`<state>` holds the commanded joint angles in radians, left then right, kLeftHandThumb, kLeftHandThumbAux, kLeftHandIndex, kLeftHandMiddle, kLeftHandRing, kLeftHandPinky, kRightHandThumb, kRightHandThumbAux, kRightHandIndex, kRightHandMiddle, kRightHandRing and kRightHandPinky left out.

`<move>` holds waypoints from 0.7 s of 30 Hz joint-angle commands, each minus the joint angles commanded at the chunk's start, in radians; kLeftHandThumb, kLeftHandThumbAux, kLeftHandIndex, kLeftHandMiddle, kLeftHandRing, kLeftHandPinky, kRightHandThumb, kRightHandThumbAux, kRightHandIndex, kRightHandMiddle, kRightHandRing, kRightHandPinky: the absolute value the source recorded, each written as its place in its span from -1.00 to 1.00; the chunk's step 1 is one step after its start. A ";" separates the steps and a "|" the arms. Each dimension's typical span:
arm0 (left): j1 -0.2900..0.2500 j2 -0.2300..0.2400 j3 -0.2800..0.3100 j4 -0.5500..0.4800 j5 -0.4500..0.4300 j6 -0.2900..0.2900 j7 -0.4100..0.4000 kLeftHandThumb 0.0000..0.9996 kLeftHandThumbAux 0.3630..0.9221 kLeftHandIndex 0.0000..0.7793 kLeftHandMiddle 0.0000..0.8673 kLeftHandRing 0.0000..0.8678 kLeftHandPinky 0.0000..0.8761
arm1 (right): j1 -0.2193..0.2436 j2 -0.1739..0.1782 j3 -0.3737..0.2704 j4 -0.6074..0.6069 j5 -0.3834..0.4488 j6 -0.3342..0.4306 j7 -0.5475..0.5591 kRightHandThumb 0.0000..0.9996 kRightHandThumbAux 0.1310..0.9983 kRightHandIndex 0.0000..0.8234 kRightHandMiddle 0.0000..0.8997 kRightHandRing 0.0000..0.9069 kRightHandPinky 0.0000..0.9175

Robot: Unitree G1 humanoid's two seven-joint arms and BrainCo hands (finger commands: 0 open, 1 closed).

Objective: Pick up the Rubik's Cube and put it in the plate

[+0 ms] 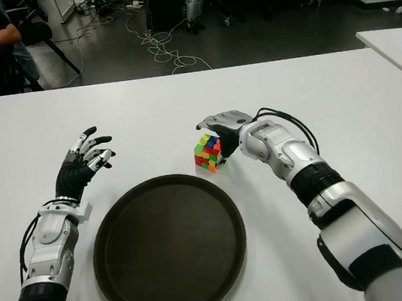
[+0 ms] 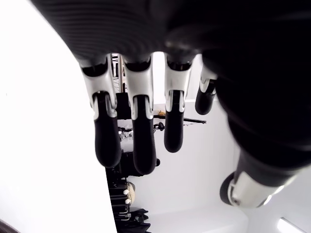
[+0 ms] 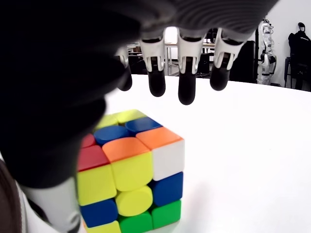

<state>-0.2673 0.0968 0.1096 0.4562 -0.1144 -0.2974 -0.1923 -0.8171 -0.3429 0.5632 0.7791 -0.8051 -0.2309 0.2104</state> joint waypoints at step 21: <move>0.005 -0.004 0.000 -0.013 0.003 0.009 0.011 -0.12 0.21 -0.75 -0.34 -0.10 0.11 | 0.000 0.003 0.017 0.007 -0.008 -0.002 -0.017 -1.00 0.50 -0.79 -0.69 -0.66 -0.69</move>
<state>-0.2625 0.0926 0.1096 0.4434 -0.1109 -0.2884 -0.1817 -0.8167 -0.3403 0.5803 0.7859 -0.8128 -0.2333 0.1930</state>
